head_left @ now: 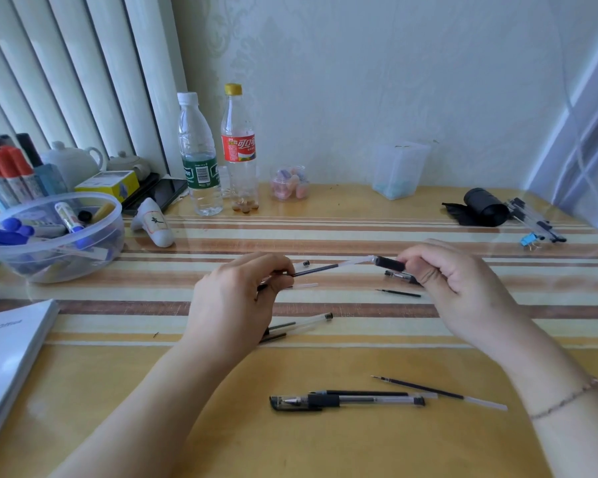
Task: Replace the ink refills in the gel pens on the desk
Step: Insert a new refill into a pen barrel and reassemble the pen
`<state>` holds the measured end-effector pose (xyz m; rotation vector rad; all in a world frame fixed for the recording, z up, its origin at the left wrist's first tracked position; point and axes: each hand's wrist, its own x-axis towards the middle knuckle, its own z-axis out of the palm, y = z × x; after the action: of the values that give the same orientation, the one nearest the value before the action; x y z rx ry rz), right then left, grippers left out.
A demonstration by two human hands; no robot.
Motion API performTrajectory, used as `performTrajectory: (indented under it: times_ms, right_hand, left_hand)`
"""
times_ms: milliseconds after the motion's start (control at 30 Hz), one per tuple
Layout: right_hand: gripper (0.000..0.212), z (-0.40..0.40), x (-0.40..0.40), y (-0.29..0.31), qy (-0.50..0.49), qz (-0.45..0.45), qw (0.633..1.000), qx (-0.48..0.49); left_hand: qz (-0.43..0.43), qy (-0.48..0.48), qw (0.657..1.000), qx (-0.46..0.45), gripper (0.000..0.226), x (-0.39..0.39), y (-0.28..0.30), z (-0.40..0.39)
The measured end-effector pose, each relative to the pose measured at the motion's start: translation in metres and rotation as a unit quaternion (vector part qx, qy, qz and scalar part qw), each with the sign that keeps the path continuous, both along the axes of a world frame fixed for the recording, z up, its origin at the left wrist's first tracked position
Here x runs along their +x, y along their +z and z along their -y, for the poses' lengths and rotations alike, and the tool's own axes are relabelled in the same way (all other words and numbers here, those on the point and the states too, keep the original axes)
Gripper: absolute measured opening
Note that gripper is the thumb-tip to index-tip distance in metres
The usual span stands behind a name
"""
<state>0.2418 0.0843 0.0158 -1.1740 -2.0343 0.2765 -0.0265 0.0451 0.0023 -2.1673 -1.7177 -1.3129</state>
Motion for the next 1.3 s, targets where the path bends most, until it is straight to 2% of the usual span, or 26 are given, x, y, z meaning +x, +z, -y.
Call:
performTrajectory:
  times_ms: [633,733,833,1000,1067,1167,1233,1300]
  right_hand:
    - [0.026,-0.004,0.004,-0.002,0.005,0.006,0.999,0.031]
    - [0.023,-0.001,0.005,0.002,-0.010,0.055,0.997,0.055]
    - [0.031,0.002,0.006,0.006,-0.023,0.120,0.990,0.071]
    - [0.027,0.006,-0.001,0.000,-0.003,0.169,0.985,0.039]
    - [0.026,0.005,-0.002,-0.003,-0.006,0.170,0.985,0.024]
    - [0.028,-0.001,0.001,-0.009,-0.007,0.139,0.990,-0.020]
    - [0.031,-0.005,0.000,-0.013,-0.010,0.048,0.995,-0.085]
    - [0.033,-0.006,-0.006,-0.015,0.001,-0.118,0.977,-0.177]
  left_hand:
    - [-0.044,0.000,0.999,0.018,0.008,-0.004,-0.003,-0.002]
    - [-0.078,-0.004,0.996,0.032,0.010,-0.006,-0.001,-0.003]
    - [-0.114,-0.011,0.993,0.040,0.010,-0.009,0.001,-0.001]
    - [-0.132,-0.040,0.990,0.013,0.008,-0.002,0.000,0.003]
    - [-0.106,-0.055,0.993,0.005,0.004,0.001,0.000,0.004]
    - [0.027,-0.058,0.997,0.044,0.012,-0.002,0.004,0.002]
    - [0.128,-0.048,0.987,0.088,0.016,-0.007,0.009,0.000]
    - [0.174,-0.038,0.979,0.101,0.015,-0.009,0.011,-0.001]
